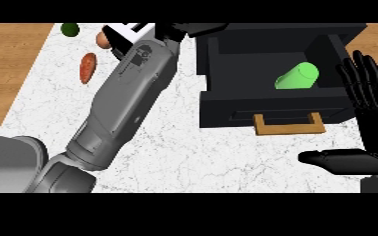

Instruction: Pick up the cup, place it into the drawer and close the drawer

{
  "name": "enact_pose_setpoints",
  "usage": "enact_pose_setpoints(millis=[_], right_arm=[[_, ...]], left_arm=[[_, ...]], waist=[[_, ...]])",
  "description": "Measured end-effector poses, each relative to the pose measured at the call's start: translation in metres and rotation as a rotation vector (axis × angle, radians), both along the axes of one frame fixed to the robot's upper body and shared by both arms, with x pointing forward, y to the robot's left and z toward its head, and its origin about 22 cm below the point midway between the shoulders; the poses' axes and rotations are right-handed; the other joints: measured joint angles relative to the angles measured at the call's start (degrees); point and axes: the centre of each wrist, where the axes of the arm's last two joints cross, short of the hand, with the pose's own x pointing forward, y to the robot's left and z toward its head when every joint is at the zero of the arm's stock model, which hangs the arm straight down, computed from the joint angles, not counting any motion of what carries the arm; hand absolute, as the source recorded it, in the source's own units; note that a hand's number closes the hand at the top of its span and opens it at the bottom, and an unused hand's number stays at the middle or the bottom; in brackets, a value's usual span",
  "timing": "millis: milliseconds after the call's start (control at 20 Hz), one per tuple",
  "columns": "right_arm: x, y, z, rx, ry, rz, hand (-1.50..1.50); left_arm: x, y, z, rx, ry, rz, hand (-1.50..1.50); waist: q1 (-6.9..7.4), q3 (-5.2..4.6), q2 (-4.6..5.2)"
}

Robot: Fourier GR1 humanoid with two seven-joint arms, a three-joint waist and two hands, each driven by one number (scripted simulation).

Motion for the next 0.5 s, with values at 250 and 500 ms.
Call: enact_pose_setpoints(millis=[250, 500], right_arm=[[0.0, 0.004, 0.001, -0.008, -0.006, 0.017, -1.5], [-0.001, 0.003, 0.001, -0.003, -0.008, 0.017, -1.5]], left_arm=[[0.002, -0.013, -0.013, 0.038, 0.041, 0.019, 1.5], [-0.001, -0.023, -0.019, 0.074, 0.068, 0.015, 1.5]], waist=[[-0.92, 0.01, 0.17], [-1.24, 0.01, 0.21]])
